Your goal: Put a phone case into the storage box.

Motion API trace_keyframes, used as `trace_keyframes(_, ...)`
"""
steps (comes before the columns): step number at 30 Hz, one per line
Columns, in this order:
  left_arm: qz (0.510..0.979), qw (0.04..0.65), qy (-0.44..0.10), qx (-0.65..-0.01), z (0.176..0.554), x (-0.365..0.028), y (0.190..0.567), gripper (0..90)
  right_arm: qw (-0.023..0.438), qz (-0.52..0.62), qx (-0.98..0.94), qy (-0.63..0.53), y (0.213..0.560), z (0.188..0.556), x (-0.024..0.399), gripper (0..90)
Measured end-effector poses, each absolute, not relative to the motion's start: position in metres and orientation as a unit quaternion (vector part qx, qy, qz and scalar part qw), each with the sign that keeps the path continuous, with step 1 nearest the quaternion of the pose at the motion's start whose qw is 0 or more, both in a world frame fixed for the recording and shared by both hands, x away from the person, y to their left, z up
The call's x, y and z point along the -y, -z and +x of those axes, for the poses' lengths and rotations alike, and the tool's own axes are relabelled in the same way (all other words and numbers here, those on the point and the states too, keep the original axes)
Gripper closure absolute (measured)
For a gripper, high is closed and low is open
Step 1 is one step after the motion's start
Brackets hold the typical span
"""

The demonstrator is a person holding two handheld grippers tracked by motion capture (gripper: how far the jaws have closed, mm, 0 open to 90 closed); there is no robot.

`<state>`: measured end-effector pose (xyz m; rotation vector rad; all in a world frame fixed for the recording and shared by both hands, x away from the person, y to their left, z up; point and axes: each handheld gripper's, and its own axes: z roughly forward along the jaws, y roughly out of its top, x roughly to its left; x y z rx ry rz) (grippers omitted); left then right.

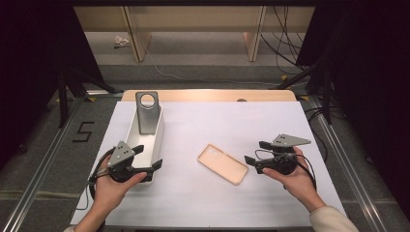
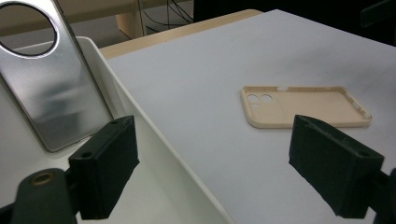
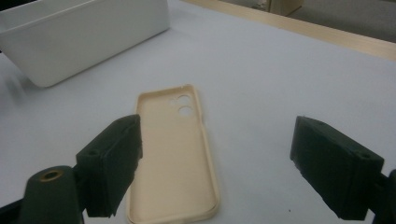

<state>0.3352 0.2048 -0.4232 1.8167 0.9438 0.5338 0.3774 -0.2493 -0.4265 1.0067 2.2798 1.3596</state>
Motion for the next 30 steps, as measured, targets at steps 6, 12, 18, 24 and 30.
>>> trace_keyframes(6,0.746,0.492,-0.221,-0.390,0.335,-0.205,0.423,15.0,0.152,0.351,-0.793,-0.474,0.426,0.377,0.249,17.7)
trace_keyframes(12,0.746,0.493,-0.220,-0.390,0.336,-0.204,0.423,15.1,0.150,0.354,-0.795,-0.468,0.427,0.378,0.249,18.0)
trace_keyframes(18,0.744,0.492,-0.221,-0.393,0.335,-0.206,0.422,15.2,0.147,0.359,-0.799,-0.460,0.427,0.380,0.247,28.3)
trace_keyframes(24,0.744,0.492,-0.222,-0.394,0.335,-0.205,0.422,15.5,0.147,0.370,-0.813,-0.425,0.429,0.384,0.245,72.9)
trace_keyframes(30,0.743,0.493,-0.222,-0.395,0.336,-0.205,0.422,15.5,0.142,0.378,-0.833,-0.379,0.434,0.391,0.240,90.0)
